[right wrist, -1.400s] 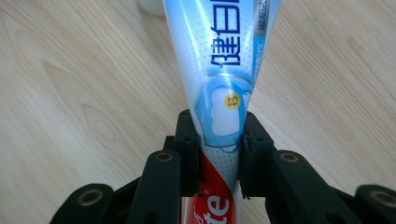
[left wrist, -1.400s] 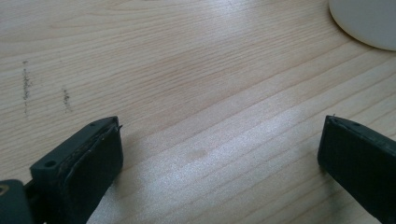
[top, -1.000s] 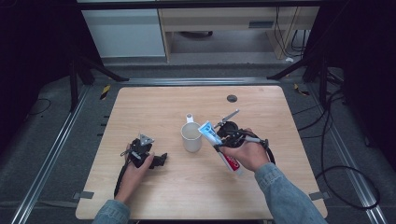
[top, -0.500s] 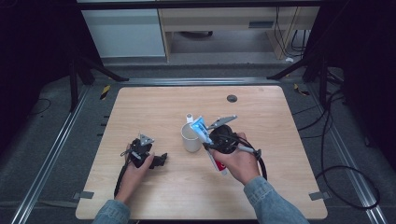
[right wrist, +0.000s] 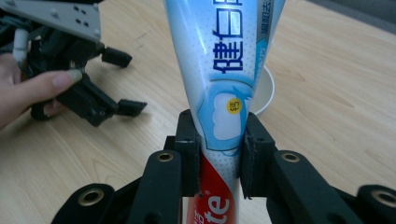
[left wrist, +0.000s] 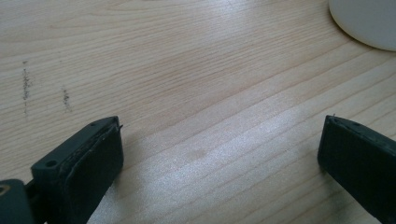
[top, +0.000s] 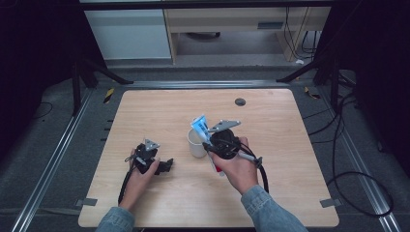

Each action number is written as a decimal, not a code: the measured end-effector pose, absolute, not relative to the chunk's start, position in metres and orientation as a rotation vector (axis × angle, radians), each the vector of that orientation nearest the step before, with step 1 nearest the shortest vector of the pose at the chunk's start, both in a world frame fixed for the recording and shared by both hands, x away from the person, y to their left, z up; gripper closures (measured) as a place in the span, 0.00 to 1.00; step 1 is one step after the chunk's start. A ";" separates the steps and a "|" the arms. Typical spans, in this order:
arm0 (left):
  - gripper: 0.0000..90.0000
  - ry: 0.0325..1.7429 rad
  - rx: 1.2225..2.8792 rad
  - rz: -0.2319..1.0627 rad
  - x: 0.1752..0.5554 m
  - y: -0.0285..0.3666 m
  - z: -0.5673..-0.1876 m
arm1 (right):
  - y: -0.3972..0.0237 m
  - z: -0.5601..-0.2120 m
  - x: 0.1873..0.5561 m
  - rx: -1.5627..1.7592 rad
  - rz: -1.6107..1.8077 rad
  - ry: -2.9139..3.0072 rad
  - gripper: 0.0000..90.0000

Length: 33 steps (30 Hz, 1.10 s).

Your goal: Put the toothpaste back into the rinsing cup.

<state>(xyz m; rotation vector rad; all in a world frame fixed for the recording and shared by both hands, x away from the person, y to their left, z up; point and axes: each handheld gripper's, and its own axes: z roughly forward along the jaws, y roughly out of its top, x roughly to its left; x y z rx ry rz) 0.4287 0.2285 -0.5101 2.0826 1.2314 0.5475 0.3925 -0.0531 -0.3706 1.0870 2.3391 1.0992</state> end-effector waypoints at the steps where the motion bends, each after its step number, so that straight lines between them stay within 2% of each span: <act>1: 0.00 1.231 2.083 0.547 0.429 0.228 -0.510 | -0.052 -0.369 0.392 1.084 1.105 2.329 0.81; 14: 0.00 1.231 2.084 0.546 0.429 0.229 -0.510 | -0.036 -0.350 0.395 1.087 1.243 2.158 0.80; 33: 0.00 1.230 2.086 0.548 0.429 0.229 -0.510 | -0.021 -0.340 0.402 1.089 1.419 1.954 0.80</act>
